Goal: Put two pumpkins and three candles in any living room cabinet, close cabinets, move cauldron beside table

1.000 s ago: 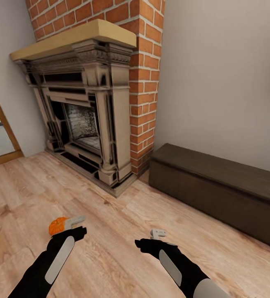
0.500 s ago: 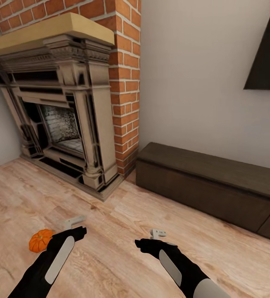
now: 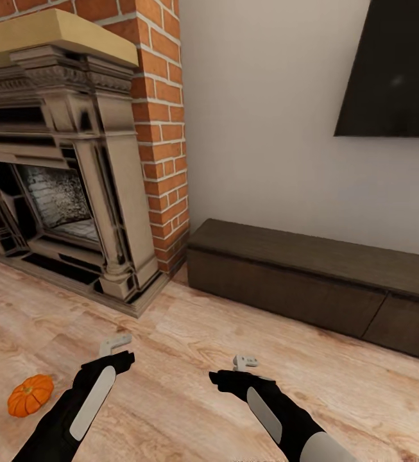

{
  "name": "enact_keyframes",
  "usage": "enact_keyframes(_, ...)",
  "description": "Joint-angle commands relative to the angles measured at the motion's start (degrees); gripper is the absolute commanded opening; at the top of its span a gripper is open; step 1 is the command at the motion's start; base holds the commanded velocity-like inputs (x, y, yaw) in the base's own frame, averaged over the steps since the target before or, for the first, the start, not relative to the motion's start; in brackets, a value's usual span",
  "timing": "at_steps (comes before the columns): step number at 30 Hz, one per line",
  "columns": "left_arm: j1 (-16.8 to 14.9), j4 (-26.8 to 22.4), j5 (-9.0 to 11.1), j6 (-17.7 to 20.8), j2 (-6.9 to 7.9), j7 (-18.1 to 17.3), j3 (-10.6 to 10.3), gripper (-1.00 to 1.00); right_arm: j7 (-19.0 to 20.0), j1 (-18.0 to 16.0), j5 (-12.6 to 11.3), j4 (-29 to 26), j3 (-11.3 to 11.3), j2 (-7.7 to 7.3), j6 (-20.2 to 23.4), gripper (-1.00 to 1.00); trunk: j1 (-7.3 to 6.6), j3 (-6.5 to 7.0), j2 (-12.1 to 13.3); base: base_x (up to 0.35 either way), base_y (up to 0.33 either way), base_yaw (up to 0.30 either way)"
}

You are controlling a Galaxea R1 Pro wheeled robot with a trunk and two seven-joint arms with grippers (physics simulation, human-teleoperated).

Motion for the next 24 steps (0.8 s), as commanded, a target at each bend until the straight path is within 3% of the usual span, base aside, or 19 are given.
enact_keyframes(1, -0.02, -0.09, 0.62, 0.05, 0.08, 0.59, -0.15, 1.0, -0.27, -0.05, -0.41, -0.05, 0.2, -0.02, 0.15, 1.0, -0.01, -0.07, -0.02, 0.0, 0.0, -0.275)
enact_keyframes(7, -0.02, -0.09, 0.65, 0.07, 0.08, 0.59, -0.15, 1.0, -0.26, -0.05, -0.42, -0.05, 0.2, -0.06, 0.15, 1.0, -0.01, -0.19, -0.02, 0.0, 0.058, -0.275)
enact_keyframes(16, -0.02, -0.09, 0.63, 0.09, 0.08, 0.59, -0.12, 1.0, -0.26, -0.05, -0.41, -0.05, 0.2, -0.01, 0.15, 1.0, -0.01, -0.32, -0.02, 0.004, 0.242, -0.275)
enact_keyframes(24, -0.03, -0.09, 0.58, 0.05, 0.08, 0.59, -0.19, 1.0, -0.25, -0.05, -0.39, -0.1, 0.22, -0.02, 0.07, 1.0, -0.01, -0.47, -0.02, 0.129, 0.167, -0.271)
